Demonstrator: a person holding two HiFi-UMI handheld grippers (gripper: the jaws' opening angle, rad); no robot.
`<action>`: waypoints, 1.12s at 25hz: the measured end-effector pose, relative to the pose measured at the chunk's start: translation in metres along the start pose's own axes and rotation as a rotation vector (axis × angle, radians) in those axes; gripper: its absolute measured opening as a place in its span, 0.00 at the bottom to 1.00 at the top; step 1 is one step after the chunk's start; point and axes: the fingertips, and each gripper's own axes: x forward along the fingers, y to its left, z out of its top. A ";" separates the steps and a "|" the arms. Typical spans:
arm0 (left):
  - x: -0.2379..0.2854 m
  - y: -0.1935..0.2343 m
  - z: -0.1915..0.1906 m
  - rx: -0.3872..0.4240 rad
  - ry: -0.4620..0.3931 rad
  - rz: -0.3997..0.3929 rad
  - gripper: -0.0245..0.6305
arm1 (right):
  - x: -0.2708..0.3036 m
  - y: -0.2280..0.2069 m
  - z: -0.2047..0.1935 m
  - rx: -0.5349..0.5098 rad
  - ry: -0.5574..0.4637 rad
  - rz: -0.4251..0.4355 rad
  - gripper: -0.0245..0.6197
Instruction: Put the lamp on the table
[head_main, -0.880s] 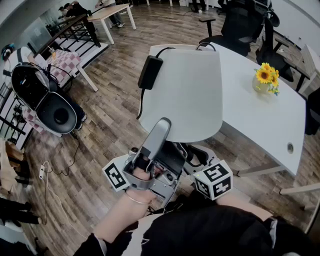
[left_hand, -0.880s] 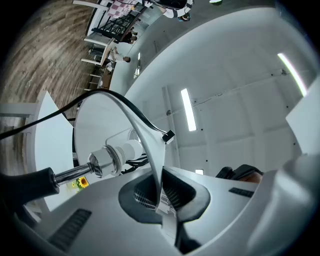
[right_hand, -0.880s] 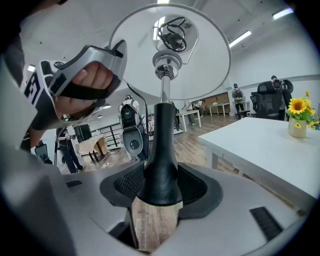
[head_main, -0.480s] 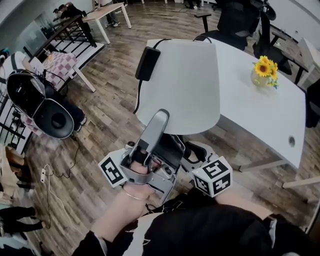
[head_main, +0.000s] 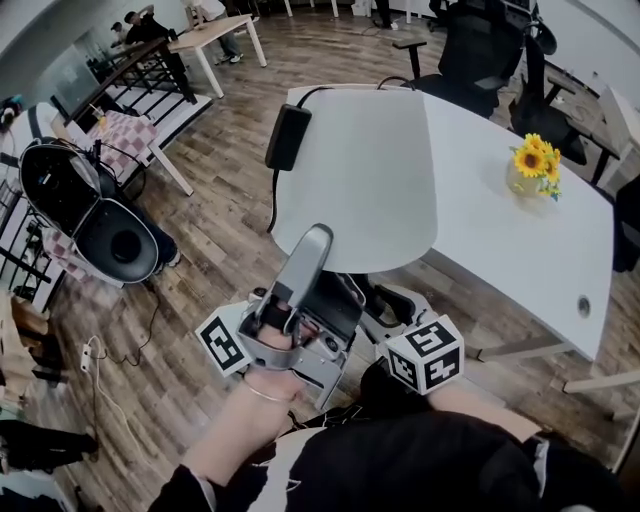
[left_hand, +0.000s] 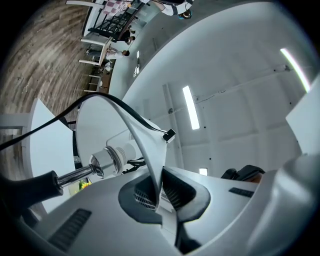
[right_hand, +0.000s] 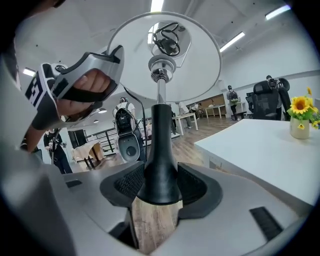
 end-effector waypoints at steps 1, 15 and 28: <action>0.004 0.002 0.003 0.006 0.002 -0.003 0.05 | 0.003 -0.005 0.005 -0.008 -0.002 -0.002 0.38; 0.075 0.053 0.048 0.057 0.014 -0.020 0.06 | 0.055 -0.086 0.072 -0.037 -0.018 0.001 0.38; 0.122 0.098 0.077 0.075 0.003 -0.016 0.06 | 0.091 -0.149 0.112 -0.058 -0.029 0.012 0.38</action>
